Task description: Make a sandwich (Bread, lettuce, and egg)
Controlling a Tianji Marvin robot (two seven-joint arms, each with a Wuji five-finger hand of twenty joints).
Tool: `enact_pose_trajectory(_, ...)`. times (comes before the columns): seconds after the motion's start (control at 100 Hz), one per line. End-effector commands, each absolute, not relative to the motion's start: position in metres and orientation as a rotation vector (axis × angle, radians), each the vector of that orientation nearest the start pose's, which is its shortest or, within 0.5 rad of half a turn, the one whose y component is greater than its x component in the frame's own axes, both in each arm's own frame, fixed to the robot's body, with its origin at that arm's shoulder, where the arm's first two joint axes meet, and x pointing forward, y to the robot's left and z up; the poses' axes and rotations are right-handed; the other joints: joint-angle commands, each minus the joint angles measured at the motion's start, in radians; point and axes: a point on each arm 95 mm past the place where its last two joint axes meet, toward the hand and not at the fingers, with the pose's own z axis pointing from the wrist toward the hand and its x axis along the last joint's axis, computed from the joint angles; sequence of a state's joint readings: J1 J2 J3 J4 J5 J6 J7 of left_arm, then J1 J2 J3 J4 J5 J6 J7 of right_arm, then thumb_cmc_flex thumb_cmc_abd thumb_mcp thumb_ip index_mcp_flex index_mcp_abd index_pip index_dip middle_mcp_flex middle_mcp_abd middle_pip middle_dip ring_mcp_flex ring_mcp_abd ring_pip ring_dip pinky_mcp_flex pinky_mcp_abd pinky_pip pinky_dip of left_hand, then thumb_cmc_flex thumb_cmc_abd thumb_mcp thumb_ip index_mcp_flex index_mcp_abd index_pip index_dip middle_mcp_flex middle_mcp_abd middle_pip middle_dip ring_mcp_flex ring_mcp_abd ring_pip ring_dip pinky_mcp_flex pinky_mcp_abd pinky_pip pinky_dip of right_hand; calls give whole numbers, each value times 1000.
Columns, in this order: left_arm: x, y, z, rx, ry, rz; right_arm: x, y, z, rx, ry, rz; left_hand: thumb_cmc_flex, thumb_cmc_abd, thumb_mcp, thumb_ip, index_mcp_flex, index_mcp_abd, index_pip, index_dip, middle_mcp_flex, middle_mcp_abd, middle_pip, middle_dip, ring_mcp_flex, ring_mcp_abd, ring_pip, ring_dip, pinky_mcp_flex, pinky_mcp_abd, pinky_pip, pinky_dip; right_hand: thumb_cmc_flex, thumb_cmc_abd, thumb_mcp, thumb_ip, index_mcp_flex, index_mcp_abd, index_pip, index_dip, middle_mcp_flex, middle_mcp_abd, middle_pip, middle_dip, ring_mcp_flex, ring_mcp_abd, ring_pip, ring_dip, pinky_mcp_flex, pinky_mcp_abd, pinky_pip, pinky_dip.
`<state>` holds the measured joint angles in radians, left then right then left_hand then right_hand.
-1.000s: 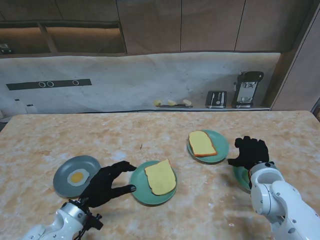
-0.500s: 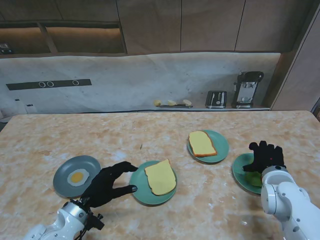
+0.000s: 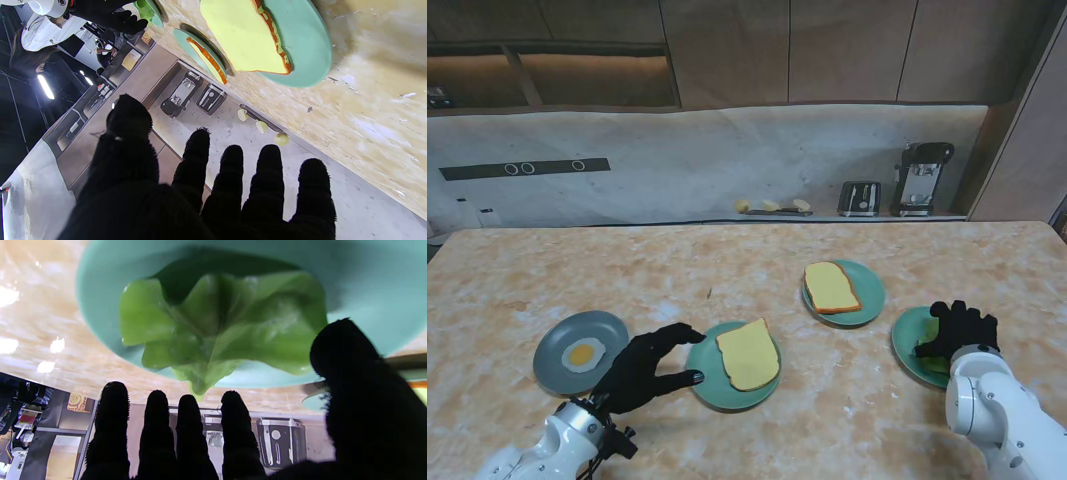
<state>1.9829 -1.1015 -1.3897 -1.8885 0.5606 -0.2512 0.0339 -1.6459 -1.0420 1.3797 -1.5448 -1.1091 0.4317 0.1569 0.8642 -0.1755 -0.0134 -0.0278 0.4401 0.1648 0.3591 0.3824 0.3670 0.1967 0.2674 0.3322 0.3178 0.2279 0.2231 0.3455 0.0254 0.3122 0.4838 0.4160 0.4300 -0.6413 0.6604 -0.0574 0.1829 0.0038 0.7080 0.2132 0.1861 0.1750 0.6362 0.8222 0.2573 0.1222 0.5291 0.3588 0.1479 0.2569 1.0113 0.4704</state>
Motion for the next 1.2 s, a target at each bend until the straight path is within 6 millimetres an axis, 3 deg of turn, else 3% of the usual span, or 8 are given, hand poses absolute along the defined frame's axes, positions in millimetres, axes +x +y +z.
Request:
enact_pose_trajectory(0.0, 289, -3, -322, -1598, 1315, -1976, 382, -128, -367, 1530, 1280, 748, 2, 19, -11, -2, 8, -17, -10, 3, 12, -1, -16, 5, -9, -4, -19, -3, -16, -1, -13, 12, -10, -29, 5, 37, -14, -4, 11, 3, -15, -14, 22, -509, 3, -10, -3, -17, 9, 37, -12, -12)
enact_pose_trajectory(0.29, 291, -2, -320, -1589, 1310, -1979, 379, -125, -380, 1565, 1279, 720, 2, 22, -11, -1, 8, -16, -10, 4, 10, -3, -15, 5, -9, -5, -18, -2, -16, -3, -12, 13, 27, -45, 13, 44, 9, 7, 34, 25, -17, -9, 78, -487, 48, -12, 43, 5, 81, 60, 20, -8)
enact_pose_trajectory(0.58, 292, -1, -319, -1581, 1308, -1974, 377, -122, -395, 1608, 1229, 718, 3, 25, -11, -1, 12, -14, -8, 4, 10, -2, -13, 6, -10, -5, -17, -2, -16, -3, -9, 13, 110, -87, 65, 66, 76, 47, 115, 84, 35, 16, 227, -433, 134, 4, 146, 58, 195, 33, 96, -36)
enact_pose_trajectory(0.63, 292, -1, -319, -1579, 1306, -1975, 376, -121, -398, 1623, 1220, 717, 3, 25, -10, -1, 12, -13, -8, 4, 10, -1, -13, 6, -11, -5, -17, -2, -17, -4, -9, 13, 124, -105, 110, 74, 100, 58, 138, 103, 60, 23, 254, -417, 157, 5, 176, 73, 224, 28, 114, -53)
enact_pose_trajectory(0.79, 292, -1, -319, -1579, 1309, -1973, 373, -119, -407, 1658, 1185, 707, 4, 29, -10, -1, 12, -14, -7, 5, 9, -3, -12, 6, -11, -6, -16, -2, -18, -5, -8, 13, 129, -231, 380, 13, 175, 85, 197, 167, 149, 30, 342, -340, 250, 11, 310, 137, 348, -16, 199, -93)
enact_pose_trajectory(0.98, 292, 0, -318, -1577, 1311, -1973, 371, -119, -413, 1686, 1175, 677, 5, 31, -10, 0, 27, -8, -1, 7, 8, -4, -13, 5, -12, -7, -16, -2, -20, -4, -9, 12, 167, -224, 420, 6, 223, 84, 249, 217, 168, 24, 397, -277, 275, 5, 392, 175, 383, -38, 229, -97)
enact_pose_trajectory(1.13, 292, -1, -318, -1577, 1309, -1972, 373, -119, -413, 1665, 1160, 701, 6, 32, -10, 0, 29, -8, 3, 10, 5, -5, -12, 6, -12, -6, -16, -2, -20, -4, -9, 11, 242, -187, 473, 9, 279, 72, 307, 271, 229, 20, 440, -226, 363, -6, 481, 209, 509, -170, 330, -63)
enact_pose_trajectory(1.19, 292, -1, -318, -1576, 1309, -1971, 375, -118, -411, 1666, 1142, 732, 7, 32, -10, 0, 26, -8, 3, 10, 2, -5, -12, 5, -16, -6, -17, -2, -21, -5, -10, 10, 285, -170, 504, 16, 301, 63, 322, 278, 249, 19, 447, -221, 392, -7, 494, 213, 555, -180, 347, -56)
